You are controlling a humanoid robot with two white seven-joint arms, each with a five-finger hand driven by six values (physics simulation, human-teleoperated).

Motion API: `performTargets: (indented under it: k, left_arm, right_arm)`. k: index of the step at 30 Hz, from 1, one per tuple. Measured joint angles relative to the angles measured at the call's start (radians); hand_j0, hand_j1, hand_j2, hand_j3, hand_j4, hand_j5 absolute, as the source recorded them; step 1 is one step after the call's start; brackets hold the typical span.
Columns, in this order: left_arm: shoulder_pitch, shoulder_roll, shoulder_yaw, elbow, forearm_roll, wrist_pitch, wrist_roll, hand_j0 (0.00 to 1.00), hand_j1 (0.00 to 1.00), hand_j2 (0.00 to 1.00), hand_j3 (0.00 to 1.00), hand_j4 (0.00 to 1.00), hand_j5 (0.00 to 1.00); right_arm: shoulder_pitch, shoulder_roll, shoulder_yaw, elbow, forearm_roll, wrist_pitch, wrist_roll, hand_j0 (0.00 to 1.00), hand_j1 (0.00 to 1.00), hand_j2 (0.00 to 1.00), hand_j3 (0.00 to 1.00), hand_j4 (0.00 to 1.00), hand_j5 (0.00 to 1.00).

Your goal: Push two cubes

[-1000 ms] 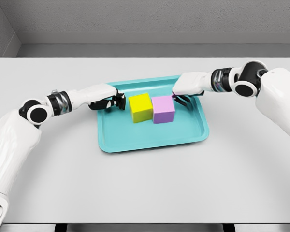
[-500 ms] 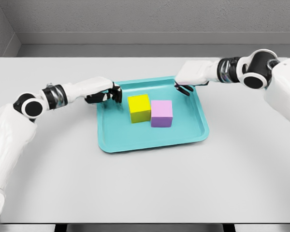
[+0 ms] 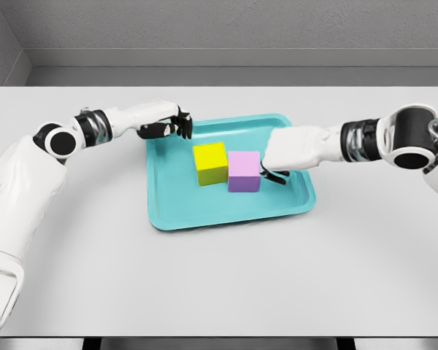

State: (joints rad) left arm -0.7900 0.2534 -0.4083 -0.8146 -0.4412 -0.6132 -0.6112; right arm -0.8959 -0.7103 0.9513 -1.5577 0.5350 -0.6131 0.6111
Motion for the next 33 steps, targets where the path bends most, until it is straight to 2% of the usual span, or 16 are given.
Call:
performTargets:
  k: [8,33]
  left_arm:
    - [0.003,-0.032,-0.005,0.014,0.0,0.0,0.0,0.34,0.34,0.34,0.34,0.34,0.34]
    - [0.008,-0.033,-0.044,0.006,0.007,0.003,0.001,0.34,0.34,0.34,0.34,0.34,0.34]
  right_arm:
    - [0.029,0.004,0.007,-0.031,-0.008,0.0,0.0,0.14,0.14,0.14,0.14,0.14,0.14]
    - [0.034,0.049,0.063,-0.024,-0.01,0.0,0.0,0.14,0.14,0.14,0.14,0.14,0.14]
